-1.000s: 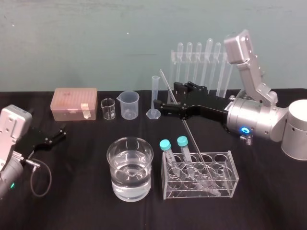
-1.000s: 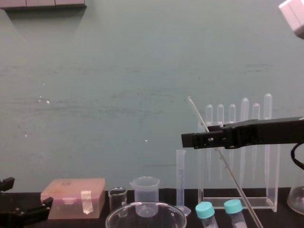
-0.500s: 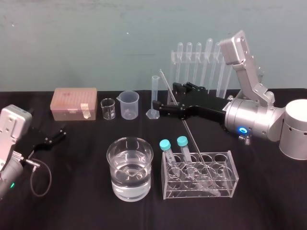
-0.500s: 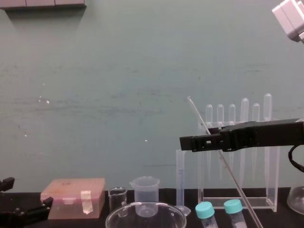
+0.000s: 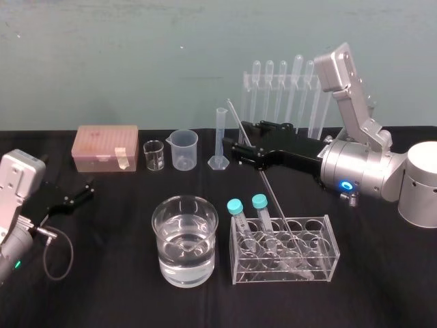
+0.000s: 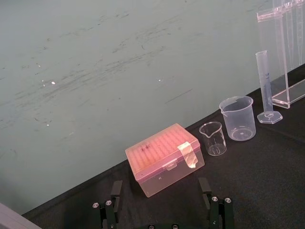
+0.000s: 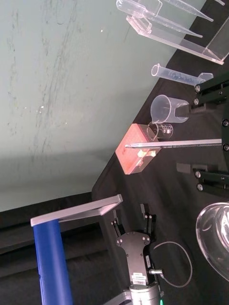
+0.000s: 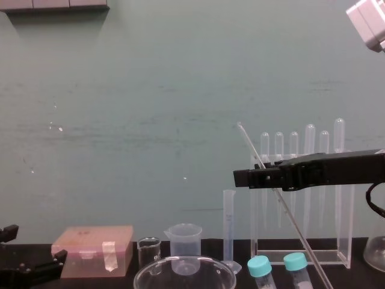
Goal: Hold the thermometer with one hand and immerse one end into the beaker, then reinsert it into the test tube rack.
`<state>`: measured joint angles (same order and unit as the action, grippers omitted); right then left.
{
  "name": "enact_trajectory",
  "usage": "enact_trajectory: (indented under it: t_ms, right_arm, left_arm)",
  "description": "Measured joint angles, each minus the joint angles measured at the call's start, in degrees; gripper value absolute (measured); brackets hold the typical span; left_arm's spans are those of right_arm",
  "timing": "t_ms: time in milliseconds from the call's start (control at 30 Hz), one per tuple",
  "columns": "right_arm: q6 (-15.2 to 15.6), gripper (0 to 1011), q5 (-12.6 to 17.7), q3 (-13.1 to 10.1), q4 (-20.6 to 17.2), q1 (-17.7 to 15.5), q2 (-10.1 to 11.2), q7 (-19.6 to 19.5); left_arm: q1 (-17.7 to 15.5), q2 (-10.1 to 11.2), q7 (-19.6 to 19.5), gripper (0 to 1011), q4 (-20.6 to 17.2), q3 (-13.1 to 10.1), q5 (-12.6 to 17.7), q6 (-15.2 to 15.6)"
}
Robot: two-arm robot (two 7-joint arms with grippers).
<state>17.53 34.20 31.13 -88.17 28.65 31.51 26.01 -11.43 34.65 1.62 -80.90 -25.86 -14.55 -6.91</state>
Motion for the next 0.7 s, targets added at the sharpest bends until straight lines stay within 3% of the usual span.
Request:
enact_trajectory:
  t_ms: [567,700]
  right_arm:
    - [-0.01,84,0.10,-0.01,-0.03,-0.02,0.04,0.06]
    - [-0.01,56,0.10,-0.01,-0.03,-0.02,0.04,0.07]
  left_arm:
    - [0.00,0.00,0.00,1008,0.00,0.00,0.00,0.00]
    - [0.00,0.00,0.00,1008,0.00,0.00,0.00,0.00]
